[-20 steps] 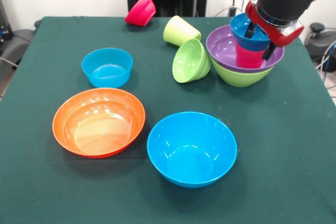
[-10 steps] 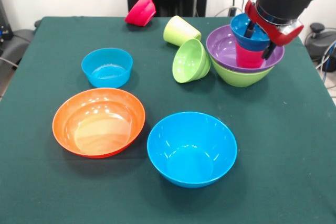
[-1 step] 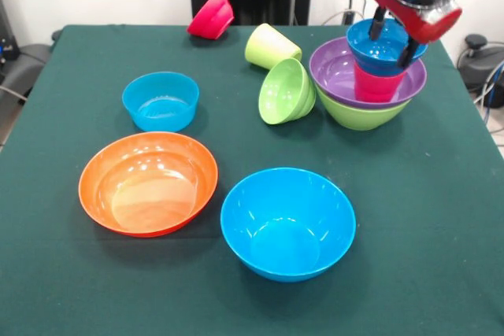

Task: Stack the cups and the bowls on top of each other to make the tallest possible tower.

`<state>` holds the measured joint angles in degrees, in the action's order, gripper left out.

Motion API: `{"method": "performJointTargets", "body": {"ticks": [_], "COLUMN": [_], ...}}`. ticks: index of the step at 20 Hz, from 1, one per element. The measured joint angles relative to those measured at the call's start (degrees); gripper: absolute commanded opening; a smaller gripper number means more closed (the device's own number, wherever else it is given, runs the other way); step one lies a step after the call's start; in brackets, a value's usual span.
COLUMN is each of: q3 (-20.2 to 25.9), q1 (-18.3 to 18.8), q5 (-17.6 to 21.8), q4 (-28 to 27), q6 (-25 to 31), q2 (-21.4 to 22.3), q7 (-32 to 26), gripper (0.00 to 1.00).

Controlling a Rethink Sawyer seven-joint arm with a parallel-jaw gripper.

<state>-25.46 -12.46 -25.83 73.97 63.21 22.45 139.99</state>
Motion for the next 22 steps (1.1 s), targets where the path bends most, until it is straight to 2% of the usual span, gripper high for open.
{"method": "performJointTargets", "body": {"ticks": [8, 12, 13, 16, 19, 22], "q3": [-0.01, -0.01, 0.01, 0.19, 1.36, 2.55], "q1": [3.00, 5.39, 6.92, 8.73, 13.12, 16.61], "q5": [0.51, 2.92, 4.78, 6.98, 11.25, 13.91], "q4": [0.38, 1.93, 3.27, 4.97, 9.22, 12.55], "q6": [1.61, 0.11, -2.32, -5.76, -13.54, -18.84], "q2": [4.69, 7.41, 8.69, 10.00, 12.81, 14.79], "q7": [0.00, -0.01, -0.09, -0.61, -2.23, -3.95], "gripper": [1.00, 1.00, 1.00, 1.00, 1.00, 1.00]}}
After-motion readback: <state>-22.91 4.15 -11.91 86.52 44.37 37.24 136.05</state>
